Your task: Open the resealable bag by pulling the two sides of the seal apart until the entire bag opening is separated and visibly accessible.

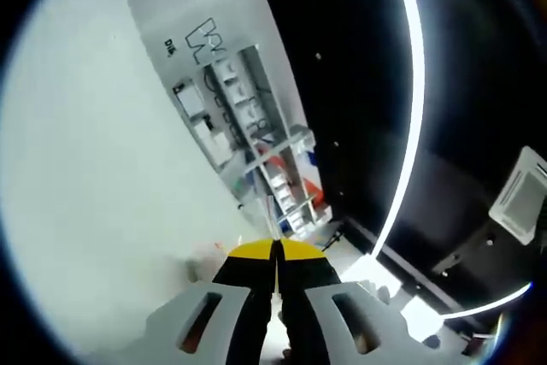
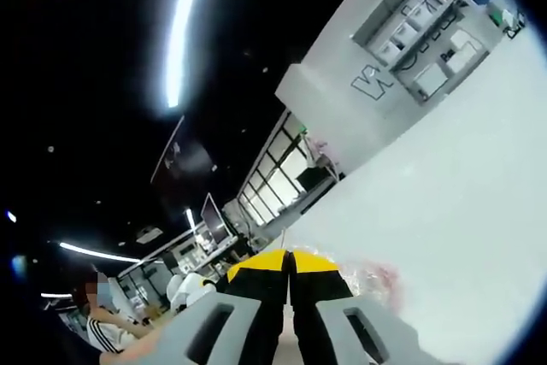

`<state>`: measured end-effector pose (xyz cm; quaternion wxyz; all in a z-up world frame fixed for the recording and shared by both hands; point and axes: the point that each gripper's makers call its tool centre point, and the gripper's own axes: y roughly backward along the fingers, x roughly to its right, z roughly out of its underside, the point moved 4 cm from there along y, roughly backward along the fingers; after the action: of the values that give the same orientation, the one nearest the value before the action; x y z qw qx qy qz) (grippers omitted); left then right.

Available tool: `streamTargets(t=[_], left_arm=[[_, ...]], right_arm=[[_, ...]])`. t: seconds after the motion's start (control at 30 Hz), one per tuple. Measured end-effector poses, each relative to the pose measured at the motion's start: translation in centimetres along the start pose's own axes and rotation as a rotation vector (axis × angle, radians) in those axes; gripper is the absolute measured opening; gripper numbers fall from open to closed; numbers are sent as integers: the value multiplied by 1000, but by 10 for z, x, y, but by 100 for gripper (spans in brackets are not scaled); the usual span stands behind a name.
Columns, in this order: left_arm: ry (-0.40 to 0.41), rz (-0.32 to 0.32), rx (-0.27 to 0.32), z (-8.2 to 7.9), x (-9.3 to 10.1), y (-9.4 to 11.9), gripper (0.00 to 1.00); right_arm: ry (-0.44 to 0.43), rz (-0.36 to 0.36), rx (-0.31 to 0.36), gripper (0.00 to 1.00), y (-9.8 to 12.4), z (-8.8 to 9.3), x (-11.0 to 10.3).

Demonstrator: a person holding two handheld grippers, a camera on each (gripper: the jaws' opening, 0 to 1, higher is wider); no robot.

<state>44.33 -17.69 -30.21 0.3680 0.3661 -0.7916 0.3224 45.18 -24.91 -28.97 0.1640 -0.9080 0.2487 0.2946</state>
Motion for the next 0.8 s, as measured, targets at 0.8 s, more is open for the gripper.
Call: streamTargets(t=[0.8], left_arm=[[34, 2, 17, -3, -2, 1, 0]], right_arm=[[70, -31, -35, 1, -1, 8, -4]])
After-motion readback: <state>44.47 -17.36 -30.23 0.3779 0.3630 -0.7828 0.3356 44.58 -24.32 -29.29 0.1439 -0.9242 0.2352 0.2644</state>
